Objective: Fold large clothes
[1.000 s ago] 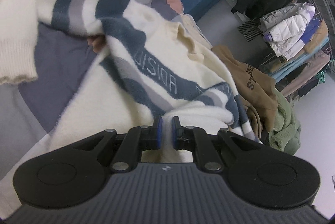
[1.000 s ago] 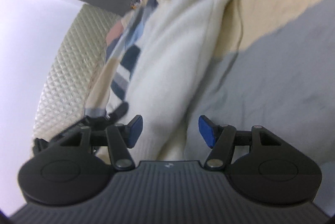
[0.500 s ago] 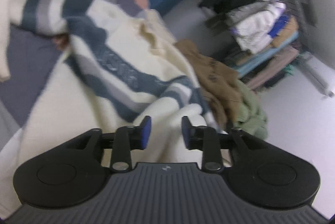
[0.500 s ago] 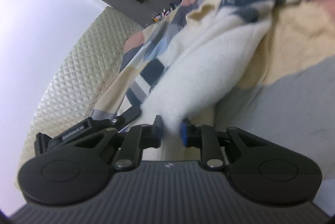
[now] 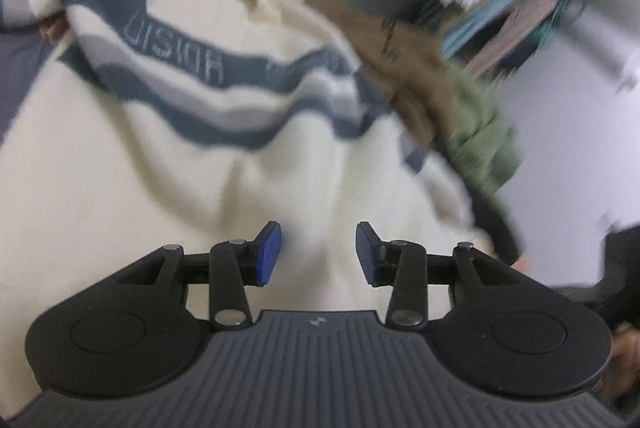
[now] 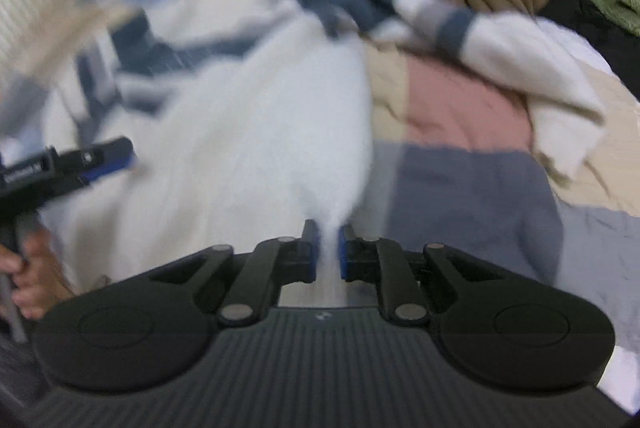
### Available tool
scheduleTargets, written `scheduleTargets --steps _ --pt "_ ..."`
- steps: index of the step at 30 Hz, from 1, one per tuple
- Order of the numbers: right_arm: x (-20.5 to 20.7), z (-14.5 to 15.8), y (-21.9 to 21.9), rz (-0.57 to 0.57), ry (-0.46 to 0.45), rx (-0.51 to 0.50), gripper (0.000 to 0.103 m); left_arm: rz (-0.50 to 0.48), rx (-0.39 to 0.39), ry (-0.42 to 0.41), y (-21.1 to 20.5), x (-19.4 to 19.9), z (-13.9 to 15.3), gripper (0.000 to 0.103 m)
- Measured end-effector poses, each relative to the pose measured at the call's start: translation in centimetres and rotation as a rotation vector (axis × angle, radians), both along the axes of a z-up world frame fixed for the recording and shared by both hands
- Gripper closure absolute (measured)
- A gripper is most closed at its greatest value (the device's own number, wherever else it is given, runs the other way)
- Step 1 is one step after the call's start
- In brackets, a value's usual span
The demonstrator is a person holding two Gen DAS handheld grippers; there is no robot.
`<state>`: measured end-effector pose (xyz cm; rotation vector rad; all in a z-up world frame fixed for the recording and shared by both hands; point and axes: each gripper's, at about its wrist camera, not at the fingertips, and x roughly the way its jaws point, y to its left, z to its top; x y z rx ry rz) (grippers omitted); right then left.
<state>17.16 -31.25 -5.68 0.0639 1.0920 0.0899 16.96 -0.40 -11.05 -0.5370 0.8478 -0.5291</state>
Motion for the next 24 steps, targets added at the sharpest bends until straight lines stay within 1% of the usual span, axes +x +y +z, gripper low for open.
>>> scheduleTargets --steps 1,3,4,5,6,8,10,15,16,20,22,24 --pt "0.0 -0.6 0.2 0.001 0.037 -0.027 0.095 -0.007 0.042 0.009 -0.7 -0.1 -0.5 0.056" --pt "-0.5 -2.2 0.4 0.022 0.113 -0.083 0.095 -0.018 0.123 0.027 -1.9 -0.2 -1.3 0.056" --pt "-0.4 -2.5 0.6 0.025 0.136 -0.095 0.095 -0.018 0.159 0.033 -2.2 -0.1 -1.7 0.056" --pt "-0.4 -2.3 0.8 0.032 0.131 -0.106 0.094 -0.018 0.183 0.034 -2.5 -0.1 -1.9 0.056" --pt "-0.4 -1.9 1.0 0.038 0.115 -0.111 0.094 -0.016 0.199 0.034 -2.7 -0.2 -2.1 0.056" --pt "-0.3 -1.0 0.9 0.026 0.086 -0.083 0.092 -0.017 0.21 0.029 -2.7 -0.2 -2.2 0.056" --pt "-0.3 -0.3 0.6 0.0 0.064 -0.067 0.092 -0.016 0.204 0.028 -2.5 -0.2 -2.1 0.056" --pt "0.5 1.8 0.9 -0.024 -0.048 -0.033 0.092 0.01 0.177 0.021 -1.3 -0.5 -0.9 0.056" --pt "0.7 2.2 0.9 -0.025 -0.069 -0.026 0.092 0.02 0.175 0.013 -1.0 -0.5 -0.6 0.056" --pt "2.4 3.2 2.4 -0.011 -0.146 0.058 0.092 0.082 0.217 -0.061 -0.1 -0.5 1.1 0.056" --pt "3.4 3.1 3.7 0.01 -0.185 0.094 0.092 0.111 0.225 -0.085 0.6 -0.5 1.7 0.056" --pt "4.0 2.5 5.2 0.035 -0.227 0.099 0.092 0.131 0.249 -0.108 1.1 -0.5 2.3 0.056"
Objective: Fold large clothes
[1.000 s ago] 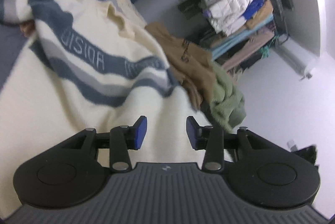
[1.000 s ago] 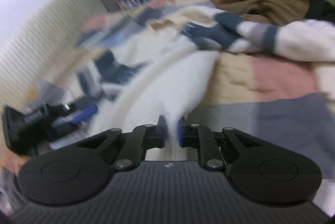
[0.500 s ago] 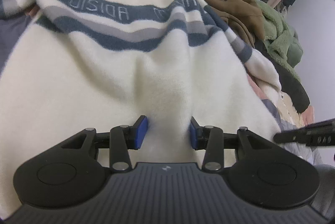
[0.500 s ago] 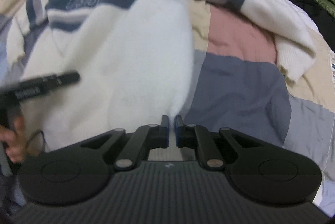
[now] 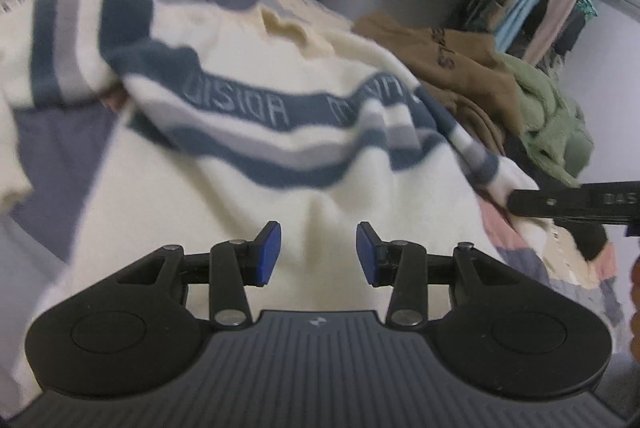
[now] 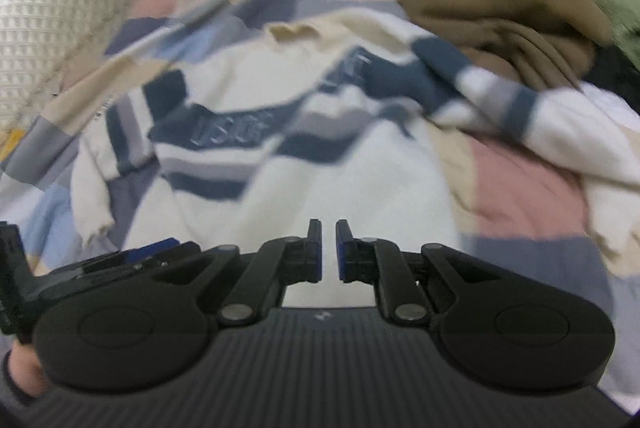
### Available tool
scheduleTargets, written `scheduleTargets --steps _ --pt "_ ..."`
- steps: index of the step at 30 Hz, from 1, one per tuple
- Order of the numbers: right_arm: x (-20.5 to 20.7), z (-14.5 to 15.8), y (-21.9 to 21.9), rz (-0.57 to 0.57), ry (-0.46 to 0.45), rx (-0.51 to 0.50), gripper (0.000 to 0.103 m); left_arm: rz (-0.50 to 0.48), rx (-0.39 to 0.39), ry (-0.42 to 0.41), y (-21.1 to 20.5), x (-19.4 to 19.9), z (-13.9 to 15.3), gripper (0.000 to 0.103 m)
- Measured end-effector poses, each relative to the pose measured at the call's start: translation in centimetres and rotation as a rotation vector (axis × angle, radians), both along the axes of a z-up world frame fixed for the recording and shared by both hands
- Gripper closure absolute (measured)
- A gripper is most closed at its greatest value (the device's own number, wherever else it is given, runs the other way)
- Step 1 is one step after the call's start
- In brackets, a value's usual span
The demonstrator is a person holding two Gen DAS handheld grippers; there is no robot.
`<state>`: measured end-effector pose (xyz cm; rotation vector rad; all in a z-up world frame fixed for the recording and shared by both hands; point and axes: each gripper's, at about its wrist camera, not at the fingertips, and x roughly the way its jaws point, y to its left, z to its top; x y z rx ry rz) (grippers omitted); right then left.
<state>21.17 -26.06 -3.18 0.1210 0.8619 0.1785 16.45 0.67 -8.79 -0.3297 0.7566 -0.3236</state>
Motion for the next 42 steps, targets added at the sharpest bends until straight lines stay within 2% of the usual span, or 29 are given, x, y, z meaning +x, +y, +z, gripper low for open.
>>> scheduleTargets --steps 3,7,9,12,13,16,17,20,26,27,28,29,31,36,37,40,42 --pt "1.1 -1.9 2.2 0.034 -0.059 -0.008 0.092 0.012 0.006 -0.005 0.6 0.3 0.2 0.056" --pt "2.8 -5.7 3.8 0.064 -0.058 -0.055 0.092 0.008 -0.009 0.008 0.9 0.9 0.2 0.056" --pt "3.6 -7.9 4.0 0.059 -0.03 -0.068 0.091 0.012 -0.005 -0.005 0.9 0.9 0.4 0.056" --pt "4.8 -11.6 3.5 0.029 0.052 -0.05 0.093 0.024 0.015 -0.021 1.1 1.1 0.5 0.055" --pt "4.9 -12.2 3.3 0.023 0.055 -0.031 0.095 0.027 0.014 -0.017 1.2 1.2 0.3 0.055" --pt "5.1 -12.0 3.4 0.023 0.045 -0.029 0.096 0.03 0.005 0.003 1.2 1.7 -0.1 0.055" --pt "5.1 -11.8 3.3 0.014 0.048 -0.011 0.092 0.031 0.008 0.006 1.1 1.8 -0.2 0.055" --pt "4.9 -10.8 2.0 -0.013 0.037 0.077 0.092 0.04 0.017 0.012 1.1 1.9 -0.5 0.055" --pt "4.4 -7.3 -2.5 -0.11 -0.074 0.128 0.092 0.043 0.021 -0.003 1.0 1.6 -0.4 0.055" --pt "4.4 -6.7 -3.4 -0.13 -0.095 0.118 0.089 0.044 0.027 -0.005 1.0 1.6 -0.3 0.055" --pt "4.5 -6.3 -4.3 -0.153 -0.113 0.106 0.078 0.045 0.032 -0.006 0.9 1.5 -0.3 0.055" --pt "4.7 -5.8 -5.3 -0.181 -0.133 0.097 0.061 0.045 0.036 -0.005 0.8 1.5 -0.4 0.055" --pt "5.1 -5.0 -7.4 -0.223 -0.164 0.103 0.047 0.044 0.039 -0.002 0.7 1.5 -0.5 0.055" --pt "5.7 -3.8 -11.9 -0.304 -0.223 0.039 0.046 0.039 0.052 0.002 0.5 1.5 -0.6 0.054" --pt "5.6 -3.7 -13.0 -0.321 -0.229 0.031 0.042 0.039 0.052 0.002 0.4 1.4 -0.7 0.054" --pt "5.0 -3.5 -16.2 -0.378 -0.262 0.013 0.015 0.038 0.046 0.001 0.3 1.4 -0.7 0.053" --pt "4.5 -3.6 -18.5 -0.427 -0.287 -0.005 0.015 0.036 0.042 0.001 0.2 1.4 -0.7 0.053"
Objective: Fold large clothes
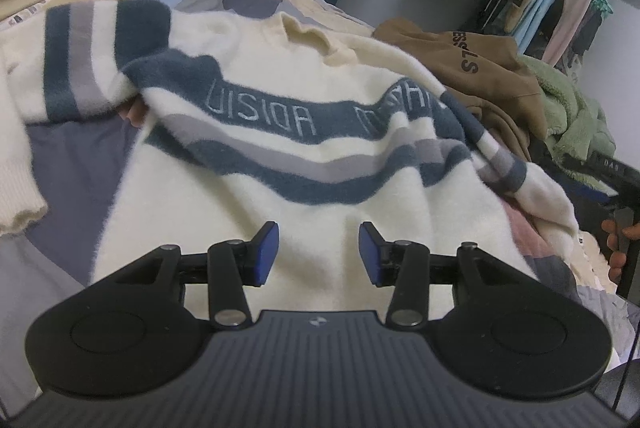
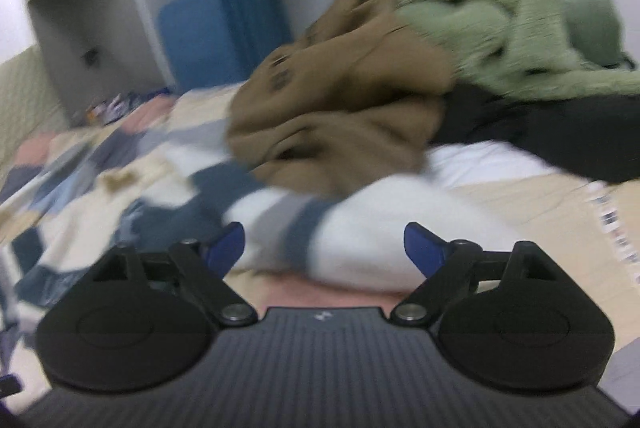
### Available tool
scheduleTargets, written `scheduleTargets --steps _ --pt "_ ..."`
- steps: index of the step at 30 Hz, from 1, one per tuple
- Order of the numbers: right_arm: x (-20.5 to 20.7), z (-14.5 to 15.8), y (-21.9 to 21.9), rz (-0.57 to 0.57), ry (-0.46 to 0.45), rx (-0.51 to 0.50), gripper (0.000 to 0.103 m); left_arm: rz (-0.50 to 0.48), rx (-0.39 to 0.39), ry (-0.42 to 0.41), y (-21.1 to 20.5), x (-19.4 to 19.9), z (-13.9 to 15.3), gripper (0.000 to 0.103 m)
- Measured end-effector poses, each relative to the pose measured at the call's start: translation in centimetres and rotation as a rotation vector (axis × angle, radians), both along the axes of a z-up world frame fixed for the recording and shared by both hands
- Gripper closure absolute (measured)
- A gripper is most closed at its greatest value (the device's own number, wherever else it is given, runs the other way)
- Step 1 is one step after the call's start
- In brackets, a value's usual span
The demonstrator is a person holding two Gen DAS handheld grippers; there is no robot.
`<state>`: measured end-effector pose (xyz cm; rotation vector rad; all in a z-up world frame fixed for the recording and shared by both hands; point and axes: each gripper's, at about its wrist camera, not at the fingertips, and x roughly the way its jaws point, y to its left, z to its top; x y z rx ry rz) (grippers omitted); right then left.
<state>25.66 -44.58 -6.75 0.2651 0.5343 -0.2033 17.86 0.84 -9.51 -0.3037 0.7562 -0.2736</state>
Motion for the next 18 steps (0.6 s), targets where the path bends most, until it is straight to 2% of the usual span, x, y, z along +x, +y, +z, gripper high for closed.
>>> scheduleTargets --steps 3,8,11,12,14,18 --pt "-0.3 -0.9 -3.5 -0.051 0.017 0.0 0.015 -0.002 -0.002 0.005 -0.3 0.2 -0.2 0.052" --pt "-0.5 -2.9 -7.5 -0.061 0.037 -0.018 0.015 0.004 0.001 0.025 -0.6 0.6 -0.8 0.052" --pt "-1.0 -4.2 -9.8 -0.127 0.049 -0.024 0.015 0.013 -0.001 0.038 -0.6 0.9 -1.1 0.052" --pt "-1.2 -4.8 -10.8 -0.158 0.056 0.029 0.015 0.016 -0.001 0.042 -0.6 1.0 -1.2 0.052" --pt "-2.3 -5.8 -12.4 -0.191 0.029 0.202 0.015 0.023 0.005 0.048 -0.6 1.2 -1.3 0.052" --pt "-4.9 -7.3 -12.6 -0.178 -0.054 0.498 0.015 0.034 0.007 0.06 -0.7 1.3 -1.7 0.052"
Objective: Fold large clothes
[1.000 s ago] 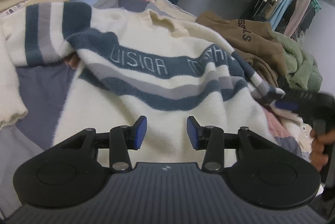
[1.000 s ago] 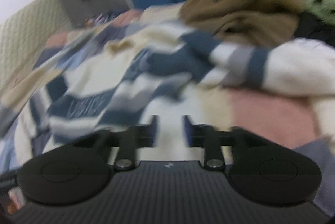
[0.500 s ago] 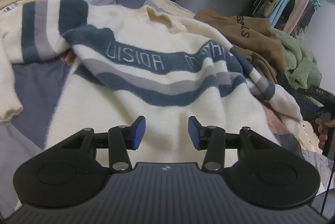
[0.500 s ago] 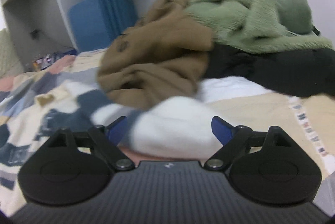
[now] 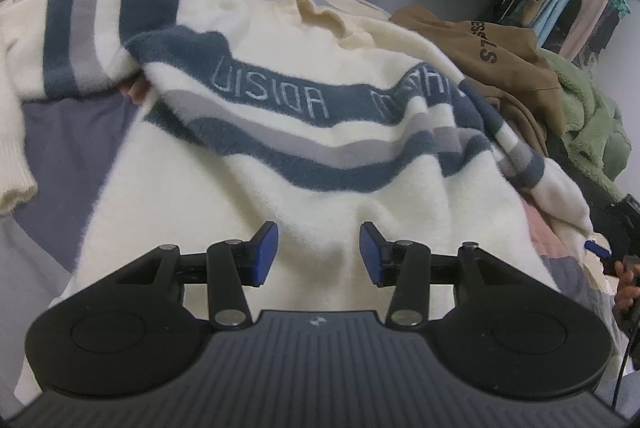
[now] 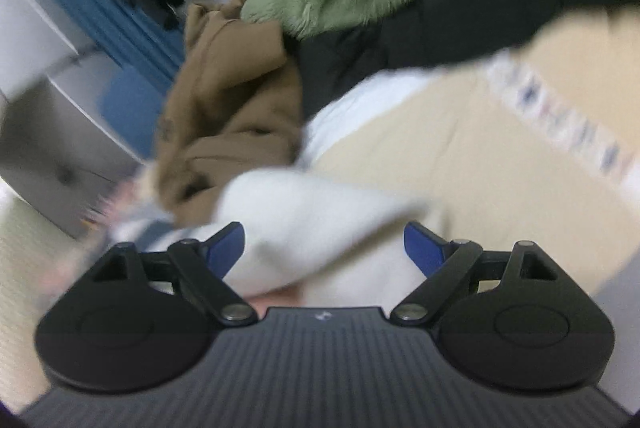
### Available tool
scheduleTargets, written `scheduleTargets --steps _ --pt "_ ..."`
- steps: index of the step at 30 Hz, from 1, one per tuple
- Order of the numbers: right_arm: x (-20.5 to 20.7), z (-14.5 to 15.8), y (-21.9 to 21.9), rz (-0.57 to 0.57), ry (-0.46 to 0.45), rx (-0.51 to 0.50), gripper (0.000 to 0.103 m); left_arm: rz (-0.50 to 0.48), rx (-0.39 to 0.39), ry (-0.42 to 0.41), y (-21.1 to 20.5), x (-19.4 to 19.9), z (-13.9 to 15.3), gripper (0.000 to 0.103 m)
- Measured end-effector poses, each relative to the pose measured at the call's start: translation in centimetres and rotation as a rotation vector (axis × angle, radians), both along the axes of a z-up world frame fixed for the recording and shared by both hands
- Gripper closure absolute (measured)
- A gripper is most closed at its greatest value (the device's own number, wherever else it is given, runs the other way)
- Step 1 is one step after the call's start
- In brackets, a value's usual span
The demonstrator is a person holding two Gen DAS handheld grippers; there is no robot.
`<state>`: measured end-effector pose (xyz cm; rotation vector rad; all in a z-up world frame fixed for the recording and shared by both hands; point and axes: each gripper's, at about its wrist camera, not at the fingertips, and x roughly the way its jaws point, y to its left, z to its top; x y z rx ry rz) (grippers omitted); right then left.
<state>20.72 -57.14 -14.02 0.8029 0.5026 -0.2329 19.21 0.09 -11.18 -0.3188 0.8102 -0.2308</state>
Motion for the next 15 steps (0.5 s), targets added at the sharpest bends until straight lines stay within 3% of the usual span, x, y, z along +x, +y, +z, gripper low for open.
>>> scheduleTargets --steps 1,3,5,7,9,12,15 --pt "-0.3 -0.2 0.4 0.019 -0.01 0.025 0.015 0.0 -0.002 0.004 0.0 0.0 -0.1 0.052" --pt "-0.3 0.0 1.4 0.071 -0.005 -0.034 0.015 0.001 -0.007 0.012 -0.2 0.1 -0.3 0.052" --pt "0.2 0.6 3.0 0.119 0.05 -0.241 0.015 0.001 -0.007 0.017 -0.2 0.0 -0.4 0.052" --pt "1.3 0.7 4.6 0.13 0.168 -0.51 0.015 0.004 -0.004 0.017 -0.3 0.0 -0.4 0.052" --pt "2.3 0.2 5.0 0.175 0.224 -0.654 0.015 0.005 -0.004 0.013 -0.4 -0.1 -0.4 0.052" --pt "4.0 -0.6 4.2 0.222 0.258 -0.7 0.015 0.009 0.005 0.016 -0.4 -0.1 -0.4 0.052" --pt "5.3 -0.5 3.8 0.238 0.223 -0.799 0.016 0.018 -0.002 0.024 -0.3 0.2 -0.5 0.052"
